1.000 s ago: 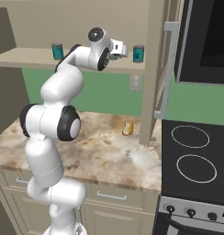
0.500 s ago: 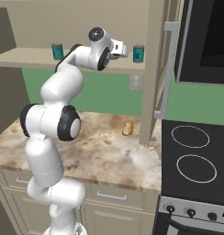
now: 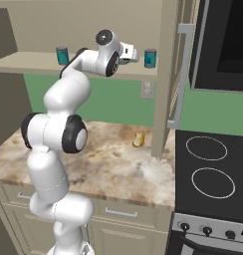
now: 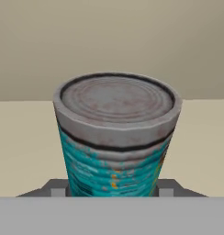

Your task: Stack two cans on top of the other two cans in the cabinet.

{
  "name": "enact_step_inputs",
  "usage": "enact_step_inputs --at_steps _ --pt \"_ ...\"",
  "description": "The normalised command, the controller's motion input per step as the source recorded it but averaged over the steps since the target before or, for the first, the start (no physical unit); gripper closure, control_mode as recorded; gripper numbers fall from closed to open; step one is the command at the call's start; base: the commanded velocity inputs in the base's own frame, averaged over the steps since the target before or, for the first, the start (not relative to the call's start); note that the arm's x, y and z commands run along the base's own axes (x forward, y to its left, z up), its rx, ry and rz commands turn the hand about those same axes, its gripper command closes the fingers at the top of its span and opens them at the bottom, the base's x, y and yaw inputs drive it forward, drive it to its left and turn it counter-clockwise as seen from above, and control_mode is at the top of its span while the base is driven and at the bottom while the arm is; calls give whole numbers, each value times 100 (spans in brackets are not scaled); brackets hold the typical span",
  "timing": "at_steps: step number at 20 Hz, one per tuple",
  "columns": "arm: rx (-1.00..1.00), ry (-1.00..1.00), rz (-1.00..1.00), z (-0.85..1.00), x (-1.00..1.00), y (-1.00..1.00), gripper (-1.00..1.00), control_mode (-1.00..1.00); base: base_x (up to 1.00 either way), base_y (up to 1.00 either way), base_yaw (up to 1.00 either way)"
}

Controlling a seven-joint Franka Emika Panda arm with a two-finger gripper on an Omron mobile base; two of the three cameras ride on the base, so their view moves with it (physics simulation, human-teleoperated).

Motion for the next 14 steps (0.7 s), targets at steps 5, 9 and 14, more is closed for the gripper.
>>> enact_step_inputs --at_steps 5,9,14 --pt "0 -2 0 15 -27 0 100 -100 0 0 0" --pt "0 -8 0 15 -37 -1 100 -100 0 0 0" --pt "0 -4 -2 29 -23 -2 100 -100 0 0 0"
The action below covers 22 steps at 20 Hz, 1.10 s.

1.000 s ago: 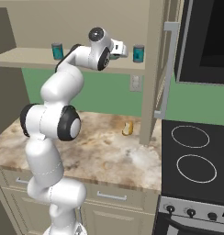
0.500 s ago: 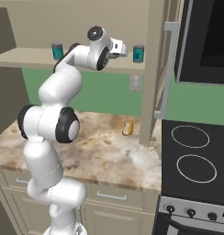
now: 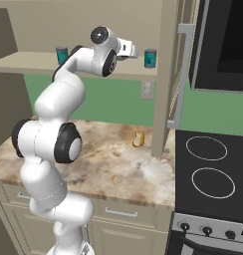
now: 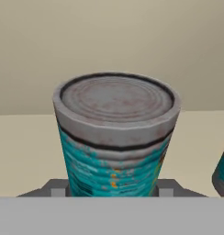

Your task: Stack two cans on top of the other two cans in the cabinet.

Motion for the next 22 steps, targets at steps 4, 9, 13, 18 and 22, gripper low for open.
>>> enact_step_inputs --at_steps 4,9,13,18,22 --pt "-2 0 -4 32 -20 -5 100 -100 0 0 0" --pt "-8 0 -11 20 -12 -12 100 -100 0 0 0" --pt "-4 0 -13 30 -4 -16 100 -100 0 0 0" --pt "0 0 -9 24 -7 -17 100 -100 0 0 0" --pt "0 -1 -9 17 -2 -24 100 -100 0 0 0"
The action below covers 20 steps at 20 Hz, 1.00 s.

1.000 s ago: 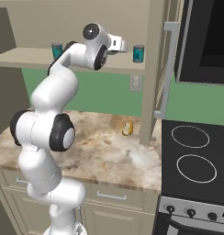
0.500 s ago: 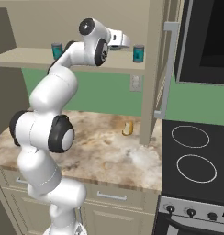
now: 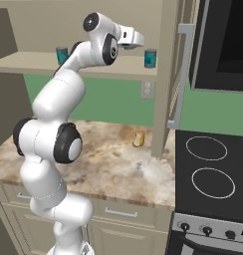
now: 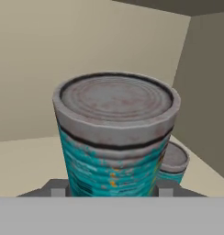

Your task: Stack two cans on top of the other two cans in the cabinet.

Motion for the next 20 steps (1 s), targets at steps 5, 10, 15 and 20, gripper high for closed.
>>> enact_step_inputs --at_steps 5,10,15,20 --pt "0 0 -9 11 -3 -26 100 -100 0 0 0" --pt "0 0 -7 0 -6 -32 100 -100 0 0 0" --pt "0 -2 -2 -2 0 -24 100 -100 0 0 0" --pt "1 -3 0 0 5 -14 100 -100 0 0 0"
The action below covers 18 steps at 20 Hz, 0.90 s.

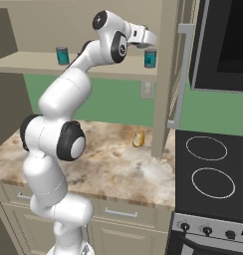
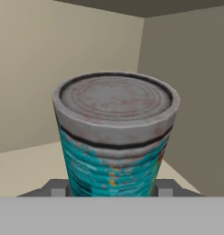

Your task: Stack two cans on top of the other two cans in the cabinet.

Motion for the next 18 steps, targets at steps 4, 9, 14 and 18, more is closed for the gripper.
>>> enact_step_inputs --at_steps 4,9,14,18 --pt "2 0 0 0 4 -9 100 -100 0 0 0" --pt "5 0 0 -2 0 -4 100 -100 0 0 0" --pt "4 0 0 -1 1 -2 100 -100 0 0 0" --pt "3 0 0 0 0 -4 100 -100 0 0 0"
